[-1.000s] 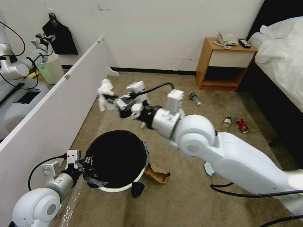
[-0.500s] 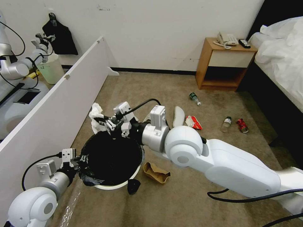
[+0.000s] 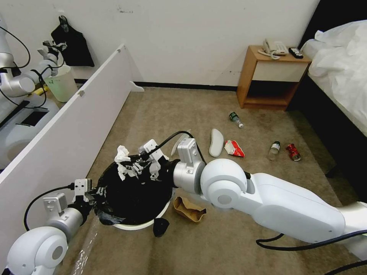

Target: Pick up the trash bin, then pick up the garbage from the floor and place it into the trash bin.

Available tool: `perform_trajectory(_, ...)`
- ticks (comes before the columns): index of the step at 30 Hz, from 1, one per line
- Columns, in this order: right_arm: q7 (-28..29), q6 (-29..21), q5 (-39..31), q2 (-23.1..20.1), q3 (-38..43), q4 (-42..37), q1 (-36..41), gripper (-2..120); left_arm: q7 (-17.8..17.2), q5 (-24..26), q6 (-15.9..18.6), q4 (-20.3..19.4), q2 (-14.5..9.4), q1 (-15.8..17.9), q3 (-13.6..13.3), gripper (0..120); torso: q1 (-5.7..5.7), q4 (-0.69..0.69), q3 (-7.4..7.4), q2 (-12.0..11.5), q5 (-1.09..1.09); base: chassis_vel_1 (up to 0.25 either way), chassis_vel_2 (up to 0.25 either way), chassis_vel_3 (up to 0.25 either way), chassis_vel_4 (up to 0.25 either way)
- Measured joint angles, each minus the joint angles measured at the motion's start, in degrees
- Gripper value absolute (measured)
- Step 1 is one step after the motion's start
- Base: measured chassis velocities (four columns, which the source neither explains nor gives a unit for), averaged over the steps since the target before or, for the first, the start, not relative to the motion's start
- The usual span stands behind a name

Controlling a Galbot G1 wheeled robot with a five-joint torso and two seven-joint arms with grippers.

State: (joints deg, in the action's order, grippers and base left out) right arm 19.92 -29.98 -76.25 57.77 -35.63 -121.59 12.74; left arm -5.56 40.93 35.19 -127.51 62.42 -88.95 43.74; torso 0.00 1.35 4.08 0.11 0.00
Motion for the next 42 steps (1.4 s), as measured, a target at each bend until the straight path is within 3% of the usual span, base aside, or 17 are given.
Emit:
perform_trajectory(6, 1.4, -0.9, -1.0, 0.1, -0.5, 0.3, 0.2, 0, 0.2, -0.2, -0.1, -0.3, 0.1, -0.1, 0.1, 2, 0.0, 0.0, 0.0, 0.0, 0.0, 0.0, 0.0, 0.0, 0.0)
perform_trajectory(11, 2.8, -1.6, -1.4, -0.4, -0.8, 0.8, 1.8, 25, 0.4, -0.6, -0.2, -0.8, 0.6, -0.4, 0.0, 2, 0.0, 0.0, 0.0, 0.0, 0.0, 0.0, 0.0, 0.0, 0.0)
perform_trajectory(12, 2.8, -1.6, -1.4, -0.4, -0.8, 0.8, 1.8, 25, 0.4, -0.6, -0.2, -0.8, 0.6, -0.4, 0.0, 2, 0.0, 0.0, 0.0, 0.0, 0.0, 0.0, 0.0, 0.0, 0.0)
perform_trajectory(14, 2.9, -1.6, -1.1, -0.6, -0.9, 1.2, 2.4, 36, 0.6, -0.7, -0.2, -1.2, 0.8, -0.7, -0.1, 2, 0.0, 0.0, 0.0, 0.0, 0.0, 0.0, 0.0, 0.0, 0.0)
perform_trajectory(17, 2.9, -1.6, -1.0, -0.6, -0.9, 1.3, 2.6, 40, 0.6, -0.7, -0.2, -1.3, 0.8, -0.8, -0.1, 2, 0.0, 0.0, 0.0, 0.0, 0.0, 0.0, 0.0, 0.0, 0.0)
perform_trajectory(19, 2.9, -1.6, -0.7, -0.6, -0.9, 1.8, 3.3, 54, 0.7, -0.8, -0.2, -1.5, 0.9, -1.0, -0.1, 2, 0.0, 0.0, 0.0, 0.0, 0.0, 0.0, 0.0, 0.0, 0.0)
perform_trajectory(24, 2.9, -1.6, -0.5, -0.8, -1.1, 1.9, 3.8, 67, 0.7, -0.5, -0.2, -1.8, 0.9, -1.2, -0.1, 2, 0.0, 0.0, 0.0, 0.0, 0.0, 0.0, 0.0, 0.0, 0.0)
perform_trajectory(30, 2.6, -1.5, 0.0, -1.1, -1.0, 2.5, 5.2, 93, 0.5, -0.2, -0.2, -2.2, 1.0, -1.4, -0.1, 2, 0.0, 0.0, 0.0, 0.0, 0.0, 0.0, 0.0, 0.0, 0.0)
perform_trajectory(42, 2.3, -1.5, 1.1, -0.4, -1.7, 3.3, 5.7, 96, 0.2, 0.4, -0.2, -2.3, 1.0, -1.6, 0.3, 2, 0.0, 0.0, 0.0, 0.0, 0.0, 0.0, 0.0, 0.0, 0.0)
